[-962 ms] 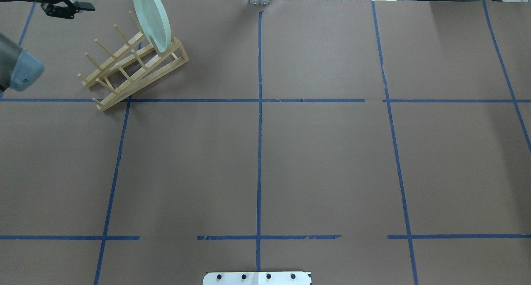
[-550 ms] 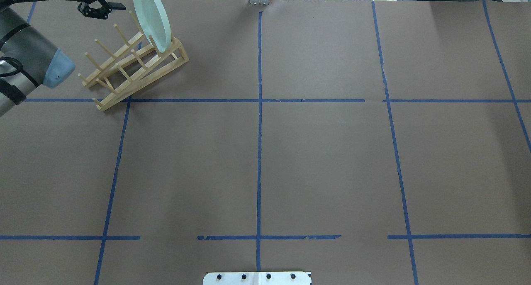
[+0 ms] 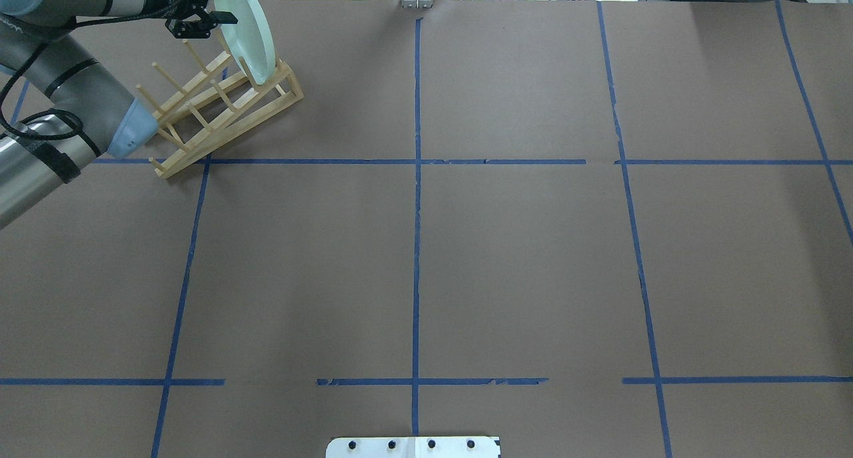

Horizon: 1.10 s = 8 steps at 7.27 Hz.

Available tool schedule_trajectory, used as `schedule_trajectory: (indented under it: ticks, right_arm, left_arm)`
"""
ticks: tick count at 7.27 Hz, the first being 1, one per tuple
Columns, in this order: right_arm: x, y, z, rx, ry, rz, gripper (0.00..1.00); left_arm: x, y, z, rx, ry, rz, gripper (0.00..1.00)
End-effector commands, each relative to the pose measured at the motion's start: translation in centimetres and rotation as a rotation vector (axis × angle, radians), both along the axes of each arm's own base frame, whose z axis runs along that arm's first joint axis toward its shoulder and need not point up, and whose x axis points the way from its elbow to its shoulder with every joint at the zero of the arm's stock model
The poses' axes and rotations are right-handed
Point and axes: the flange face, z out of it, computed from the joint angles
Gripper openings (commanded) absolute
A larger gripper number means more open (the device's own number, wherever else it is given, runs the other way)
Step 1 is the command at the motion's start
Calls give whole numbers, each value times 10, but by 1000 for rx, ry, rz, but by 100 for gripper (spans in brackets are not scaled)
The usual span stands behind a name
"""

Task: Place plate on table
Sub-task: 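Move the left gripper to the pale green plate in the wooden rack, then grasp the plate rim with the left gripper and lift it from the rack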

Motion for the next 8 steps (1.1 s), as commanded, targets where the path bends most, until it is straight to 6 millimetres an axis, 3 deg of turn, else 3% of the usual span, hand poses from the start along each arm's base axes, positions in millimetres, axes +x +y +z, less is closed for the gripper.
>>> schedule_trajectory:
  ticks: [1,2,5,8]
  right_arm:
    - [0,0,0,0,0,0,100]
    - [0,0,0,0,0,0,100]
    - [0,0,0,0,0,0,100]
    - [0,0,0,0,0,0,100]
  left_arm:
    - [2,1,-2,33,-21,4,25]
    - [2,1,-4,39,-21,6,4]
    - [-14,10,-32,92,5,-9,0]
    - [-100,7,-84,193,51,-118,0]
